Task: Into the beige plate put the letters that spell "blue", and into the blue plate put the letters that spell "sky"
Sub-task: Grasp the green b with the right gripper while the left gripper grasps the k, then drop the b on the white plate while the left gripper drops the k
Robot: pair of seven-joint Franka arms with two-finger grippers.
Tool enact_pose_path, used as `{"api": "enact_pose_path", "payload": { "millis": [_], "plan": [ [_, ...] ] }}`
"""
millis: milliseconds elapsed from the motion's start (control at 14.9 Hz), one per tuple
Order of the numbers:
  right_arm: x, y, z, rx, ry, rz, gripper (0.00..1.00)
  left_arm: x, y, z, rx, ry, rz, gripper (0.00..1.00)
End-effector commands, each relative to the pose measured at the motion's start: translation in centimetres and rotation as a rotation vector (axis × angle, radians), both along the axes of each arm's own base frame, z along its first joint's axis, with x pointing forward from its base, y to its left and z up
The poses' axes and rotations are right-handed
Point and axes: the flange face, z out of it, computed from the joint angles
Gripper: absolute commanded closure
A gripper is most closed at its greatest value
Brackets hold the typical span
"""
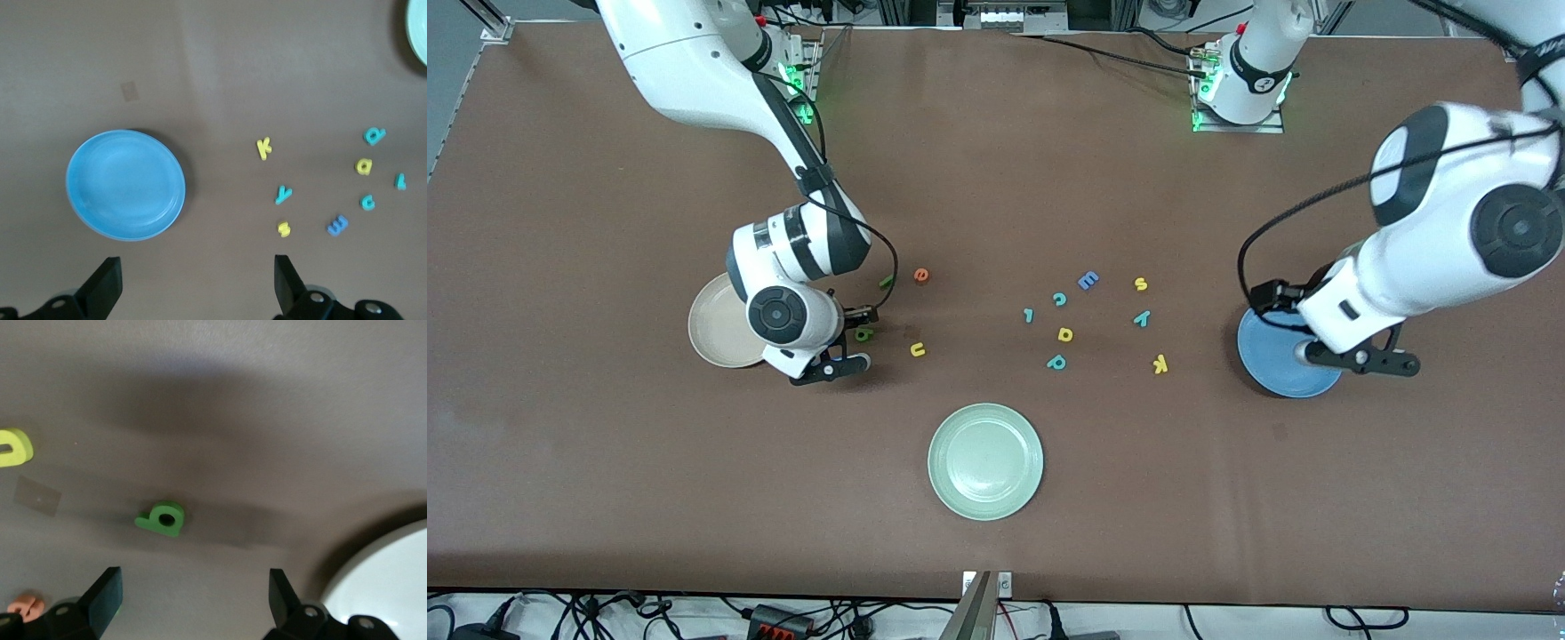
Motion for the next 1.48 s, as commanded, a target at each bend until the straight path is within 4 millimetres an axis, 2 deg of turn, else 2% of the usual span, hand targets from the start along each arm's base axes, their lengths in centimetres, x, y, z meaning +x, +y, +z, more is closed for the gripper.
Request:
{"api": "enact_pose_path", "payload": {
  "millis": [0, 135, 336, 404, 673, 807, 874, 1009, 1143, 1278, 1413],
  "plan": [
    [-1.0, 3.0, -0.7, -0.008, -0.032, -0.052, 0.06, 0.7, -2.7, -4.6, -0.012, -0.025, 0.019, 0.00],
    [-0.8, 3.4, -1.4, -0.002, -0.058, -0.064, 0.07, 0.0, -3.7, -9.2, -0.014, -0.052, 0.023, 0.00],
    [-0.8, 3.2, -2.5, -0.005, -0.058, -0.066, 0.14, -1.5, -4.7, -15.0, -0.003, -0.071, 0.118, 0.00],
    [-0.7, 3.1, -2.6, -0.002, -0.063, -0.068, 0.15, -1.9, -6.0, -16.7, -0.004, -0.075, 0.110, 0.00],
    [-0.7, 3.0, -3.6, -0.002, -0.065, -0.071, 0.19, -2.1, -6.5, -21.9, 0.007, -0.066, 0.145, 0.00],
    [-0.6, 3.2, -3.8, 0.002, -0.075, -0.067, 0.23, -2.5, -7.7, -23.3, 0.004, -0.076, 0.129, 0.02],
    [-0.7, 3.4, -3.9, 0.004, -0.081, -0.064, 0.29, -2.8, -8.4, -23.8, 0.005, -0.079, 0.126, 0.06],
    [-0.7, 3.1, -4.5, 0.000, -0.074, -0.071, 0.36, -2.7, -8.6, -25.0, 0.000, -0.092, 0.128, 0.13],
    [-0.7, 2.7, -4.7, -0.005, -0.063, -0.077, 0.36, -3.1, -9.2, -25.8, -0.009, -0.120, 0.118, 0.19],
    [-0.7, 2.2, -4.8, -0.010, -0.053, -0.083, 0.36, -3.1, -9.2, -27.2, -0.015, -0.138, 0.120, 0.20],
    [-0.7, 2.2, -4.8, -0.012, -0.049, -0.084, 0.36, -3.0, -9.0, -27.5, -0.017, -0.146, 0.124, 0.23]
  ]
}}
